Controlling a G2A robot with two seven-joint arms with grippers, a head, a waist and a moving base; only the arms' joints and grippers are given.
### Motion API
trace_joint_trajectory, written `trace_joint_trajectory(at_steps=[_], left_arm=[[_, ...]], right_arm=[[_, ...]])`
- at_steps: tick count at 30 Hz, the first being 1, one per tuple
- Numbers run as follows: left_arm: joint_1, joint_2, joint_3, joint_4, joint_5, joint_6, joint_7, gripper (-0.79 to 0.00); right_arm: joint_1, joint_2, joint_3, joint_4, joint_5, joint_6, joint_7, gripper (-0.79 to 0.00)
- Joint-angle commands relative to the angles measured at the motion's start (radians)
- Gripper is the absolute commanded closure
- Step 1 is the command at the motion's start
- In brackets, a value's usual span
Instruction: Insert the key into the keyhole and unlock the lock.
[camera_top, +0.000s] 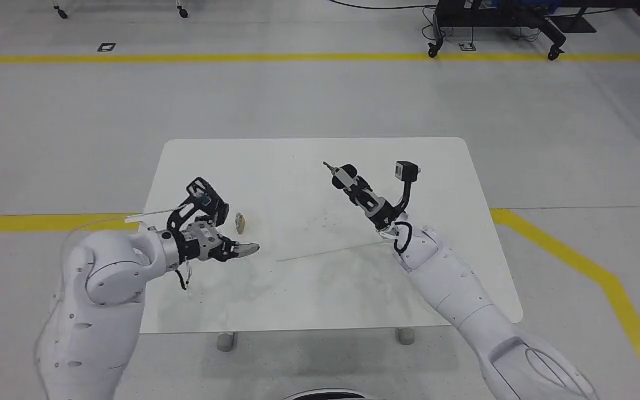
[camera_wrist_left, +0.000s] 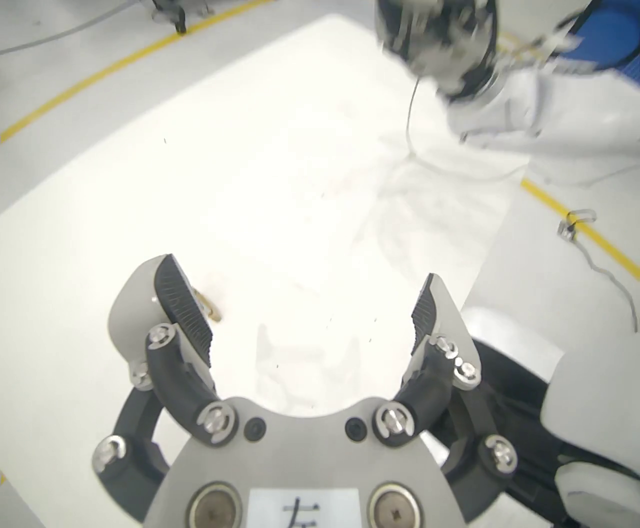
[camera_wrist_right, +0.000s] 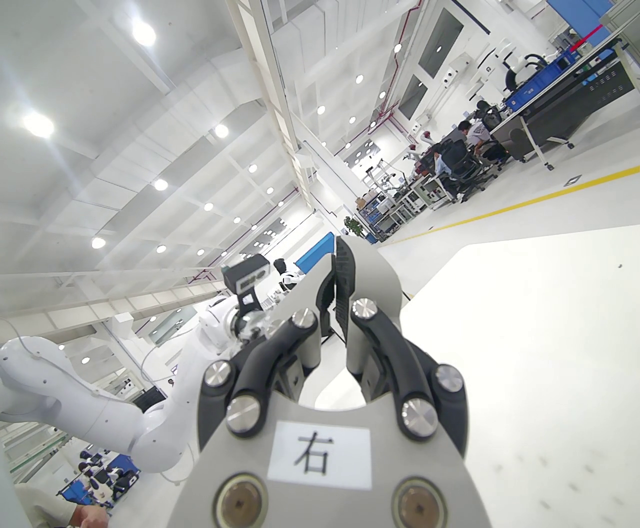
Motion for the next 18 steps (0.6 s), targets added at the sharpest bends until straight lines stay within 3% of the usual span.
trace_joint_trajectory(at_steps=[1,5,10,18], left_arm=[[-0.011,0.001,0.023,0.032,0.143,0.022,0.028,-0.785],[-0.021,0.000,0.078,0.097,0.308,0.069,0.109,-0.785],[-0.040,-0.004,0.120,0.166,0.342,0.141,0.199,-0.785],[-0.086,-0.008,0.165,0.251,0.388,0.210,0.273,-0.511]], right_arm=[[0.000,0.000,0.000,0.000,0.000,0.000,0.000,0.000],[0.000,0.000,0.000,0.000,0.000,0.000,0.000,0.000],[0.000,0.000,0.000,0.000,0.000,0.000,0.000,0.000],[0.000,0.000,0.000,0.000,0.000,0.000,0.000,0.000]])
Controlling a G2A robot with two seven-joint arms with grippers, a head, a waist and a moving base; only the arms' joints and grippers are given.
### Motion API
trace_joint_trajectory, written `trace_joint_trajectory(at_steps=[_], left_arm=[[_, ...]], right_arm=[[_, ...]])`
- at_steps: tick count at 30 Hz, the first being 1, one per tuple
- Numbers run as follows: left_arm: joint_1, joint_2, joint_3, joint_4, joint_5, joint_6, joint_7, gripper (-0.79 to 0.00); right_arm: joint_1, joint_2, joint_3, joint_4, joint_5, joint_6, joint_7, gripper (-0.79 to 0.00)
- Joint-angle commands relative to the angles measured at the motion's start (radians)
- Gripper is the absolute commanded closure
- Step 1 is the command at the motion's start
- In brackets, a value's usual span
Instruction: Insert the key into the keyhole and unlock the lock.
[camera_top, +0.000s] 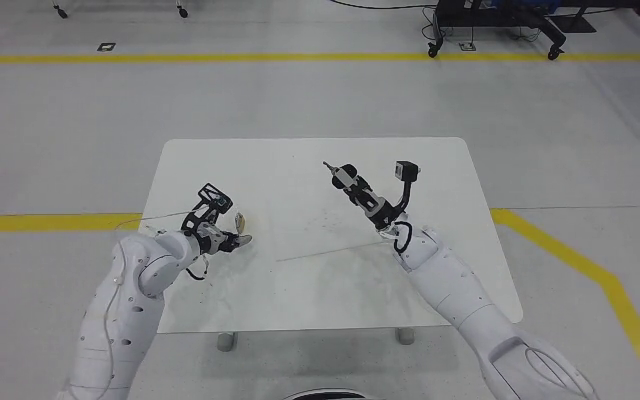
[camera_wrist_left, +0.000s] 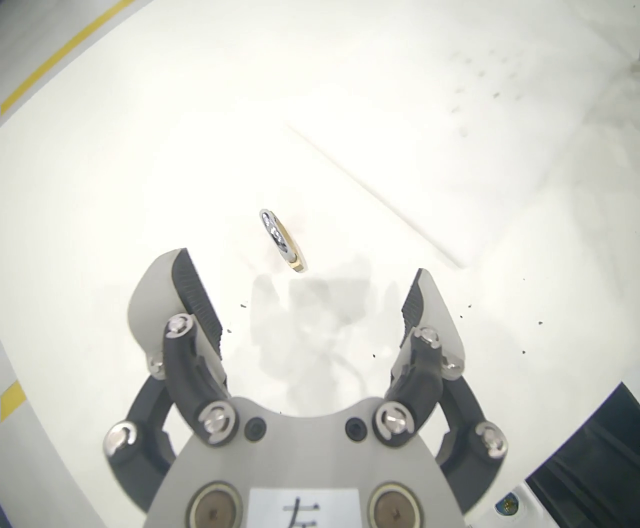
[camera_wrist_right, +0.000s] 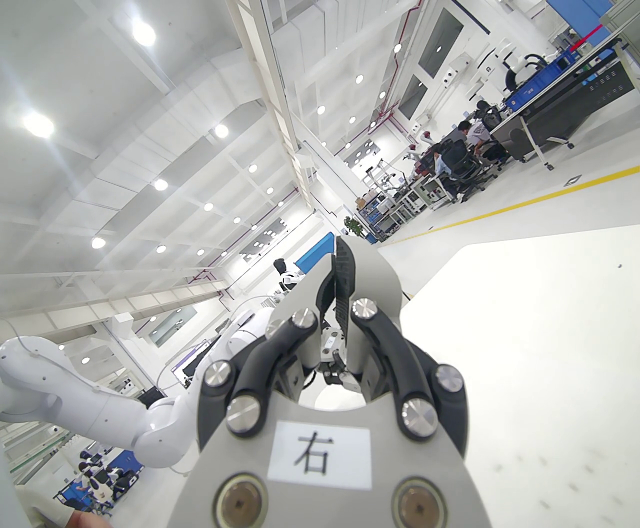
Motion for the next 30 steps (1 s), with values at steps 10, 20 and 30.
trace_joint_trajectory(at_steps=[10,20,30], left_arm=[[-0.084,-0.007,0.069,0.134,0.003,0.024,0.034,-0.419],[-0.132,-0.011,0.105,0.181,0.004,0.052,0.085,-0.252],[-0.161,-0.012,0.129,0.211,-0.015,0.046,0.071,0.000]], right_arm=[[0.000,0.000,0.000,0.000,0.000,0.000,0.000,0.000],[0.000,0.000,0.000,0.000,0.000,0.000,0.000,0.000],[0.000,0.000,0.000,0.000,0.000,0.000,0.000,0.000]])
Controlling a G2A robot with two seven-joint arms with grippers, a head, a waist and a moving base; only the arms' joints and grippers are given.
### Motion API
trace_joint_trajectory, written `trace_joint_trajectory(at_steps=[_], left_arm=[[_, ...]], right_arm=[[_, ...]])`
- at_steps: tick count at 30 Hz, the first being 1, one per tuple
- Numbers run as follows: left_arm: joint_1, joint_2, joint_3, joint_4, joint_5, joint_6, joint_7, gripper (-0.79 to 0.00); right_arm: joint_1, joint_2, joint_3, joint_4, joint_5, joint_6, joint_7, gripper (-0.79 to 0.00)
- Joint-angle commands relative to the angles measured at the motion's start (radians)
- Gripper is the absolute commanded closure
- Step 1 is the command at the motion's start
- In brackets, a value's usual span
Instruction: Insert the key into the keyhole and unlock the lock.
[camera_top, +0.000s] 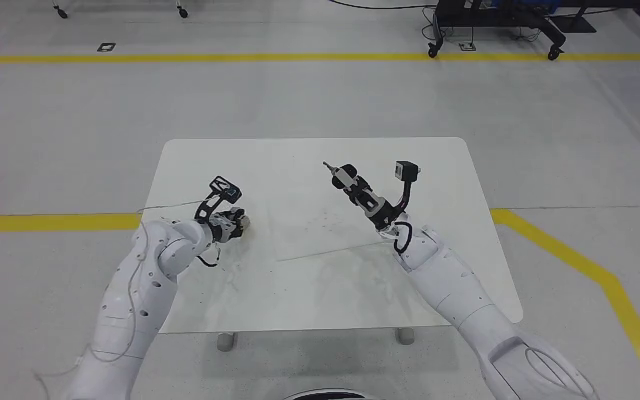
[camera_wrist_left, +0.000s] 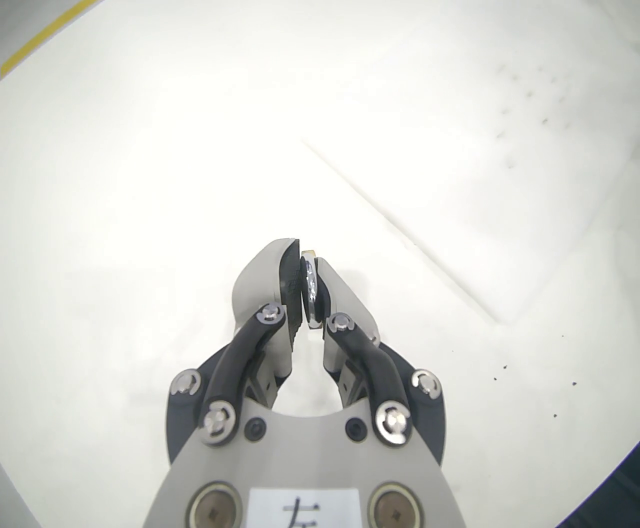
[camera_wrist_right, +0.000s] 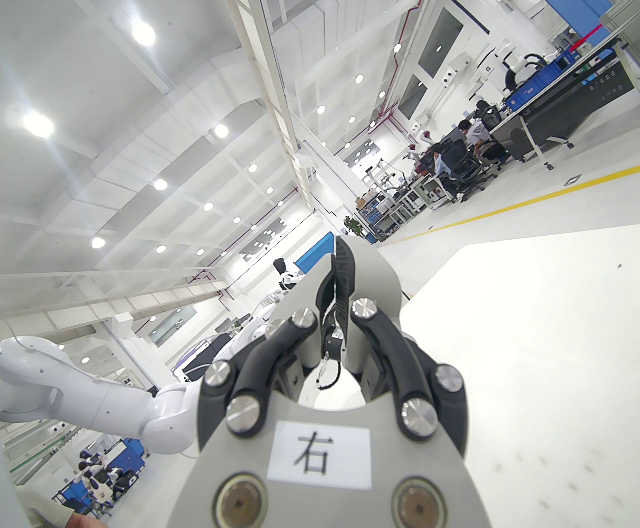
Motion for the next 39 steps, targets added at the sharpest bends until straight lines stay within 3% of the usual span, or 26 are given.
trace_joint_trajectory(at_steps=[1,4,9,14,20,26,39], left_arm=[[0.005,0.002,-0.008,-0.011,-0.002,0.001,0.019,0.000],[0.019,0.004,-0.022,-0.026,-0.038,-0.001,0.048,0.000],[0.028,-0.003,-0.055,-0.019,-0.296,0.001,0.076,0.000],[-0.005,-0.011,-0.070,0.055,-0.620,-0.023,0.033,0.000],[-0.074,-0.028,-0.030,0.161,-0.842,-0.016,-0.002,0.000],[-0.142,-0.056,0.047,0.245,-0.952,0.006,0.052,0.000],[-0.142,-0.056,0.047,0.245,-0.952,0.006,0.052,0.000]], right_arm=[[0.000,0.000,0.000,0.000,0.000,0.000,0.000,0.000],[0.000,0.000,0.000,0.000,0.000,0.000,0.000,0.000],[0.000,0.000,0.000,0.000,0.000,0.000,0.000,0.000],[0.000,0.000,0.000,0.000,0.000,0.000,0.000,0.000],[0.000,0.000,0.000,0.000,0.000,0.000,0.000,0.000],[0.000,0.000,0.000,0.000,0.000,0.000,0.000,0.000],[0.000,0.000,0.000,0.000,0.000,0.000,0.000,0.000]])
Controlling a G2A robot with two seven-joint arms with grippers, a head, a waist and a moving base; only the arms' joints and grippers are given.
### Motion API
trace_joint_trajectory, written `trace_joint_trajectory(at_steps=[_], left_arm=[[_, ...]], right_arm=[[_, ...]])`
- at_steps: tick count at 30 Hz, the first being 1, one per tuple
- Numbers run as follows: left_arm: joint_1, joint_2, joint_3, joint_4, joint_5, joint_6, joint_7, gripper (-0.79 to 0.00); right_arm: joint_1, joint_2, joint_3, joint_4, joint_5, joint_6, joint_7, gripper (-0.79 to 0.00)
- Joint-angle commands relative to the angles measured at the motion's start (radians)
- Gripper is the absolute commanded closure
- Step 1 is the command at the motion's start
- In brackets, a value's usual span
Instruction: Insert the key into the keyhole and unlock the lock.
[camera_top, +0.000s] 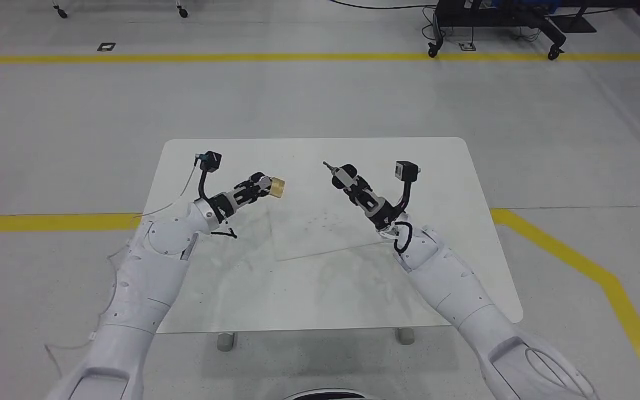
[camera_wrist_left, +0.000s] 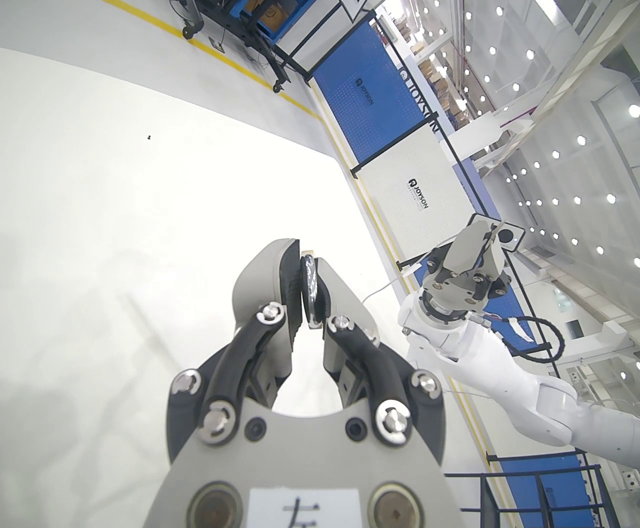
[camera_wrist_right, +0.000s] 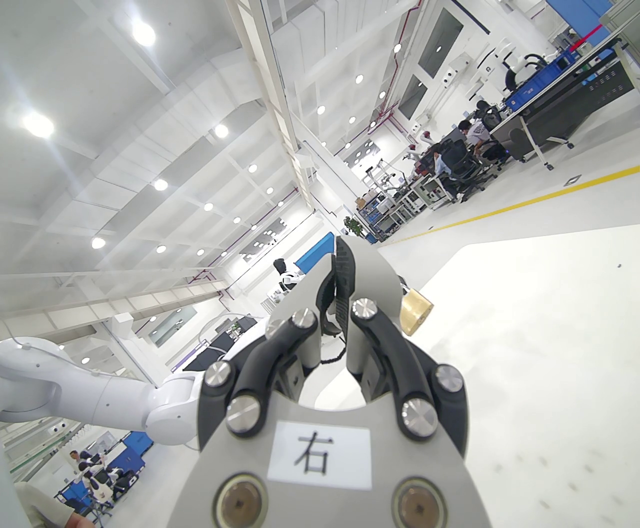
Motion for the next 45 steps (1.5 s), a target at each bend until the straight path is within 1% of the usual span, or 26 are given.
trace_joint_trajectory(at_steps=[1,9,11,14,16,19,23,25,29,31,34,35,39,42,45], left_arm=[[0.000,0.000,0.000,0.000,0.000,0.000,0.000,0.000],[0.003,-0.001,0.000,-0.002,-0.006,0.001,0.005,0.000],[0.014,-0.006,0.004,-0.010,-0.056,0.011,0.035,0.000],[-0.009,-0.016,0.018,0.018,-0.091,0.054,0.084,0.000],[-0.034,-0.029,0.031,0.055,-0.183,0.084,0.092,0.000],[-0.086,-0.049,0.059,0.131,-0.313,0.126,0.049,0.000],[-0.154,-0.082,0.103,0.236,-0.493,0.189,-0.023,0.000],[-0.185,-0.099,0.122,0.285,-0.562,0.211,-0.052,0.000],[-0.232,-0.127,0.152,0.362,-0.653,0.221,-0.089,0.000],[-0.248,-0.139,0.158,0.388,-0.710,0.222,-0.131,0.000],[-0.267,-0.151,0.160,0.421,-0.780,0.228,-0.202,0.000],[-0.276,-0.154,0.158,0.440,-0.801,0.232,-0.224,0.000],[-0.292,-0.161,0.158,0.466,-0.829,0.235,-0.279,0.000],[-0.298,-0.166,0.162,0.470,-0.839,0.234,-0.320,0.000],[-0.300,-0.169,0.165,0.464,-0.843,0.231,-0.350,0.000]], right_arm=[[0.000,0.000,0.000,0.000,0.000,0.000,0.000,0.000],[0.000,0.000,0.000,0.000,0.000,0.000,0.000,0.000],[0.000,0.000,0.000,0.000,0.000,0.000,0.000,0.000],[0.000,0.000,0.000,0.000,0.000,0.000,0.000,0.000],[0.000,0.000,0.000,0.000,0.000,0.000,0.000,0.000],[0.000,0.000,0.001,-0.006,-0.004,0.002,0.000,0.000],[-0.019,0.001,0.010,-0.079,-0.100,0.027,-0.016,0.000],[-0.029,-0.003,0.006,-0.101,-0.122,0.026,-0.031,0.000],[-0.028,-0.014,-0.018,-0.121,-0.150,0.000,-0.028,0.000],[-0.020,-0.022,-0.040,-0.112,-0.163,0.004,-0.017,0.000],[0.001,-0.036,-0.062,-0.084,-0.196,0.024,-0.033,0.000],[0.009,-0.042,-0.068,-0.073,-0.227,0.031,-0.049,0.000],[0.025,-0.056,-0.075,-0.043,-0.311,0.037,-0.115,0.000],[0.039,-0.065,-0.072,-0.011,-0.385,0.057,-0.181,0.000],[0.047,-0.073,-0.073,0.007,-0.427,0.068,-0.225,0.000]])
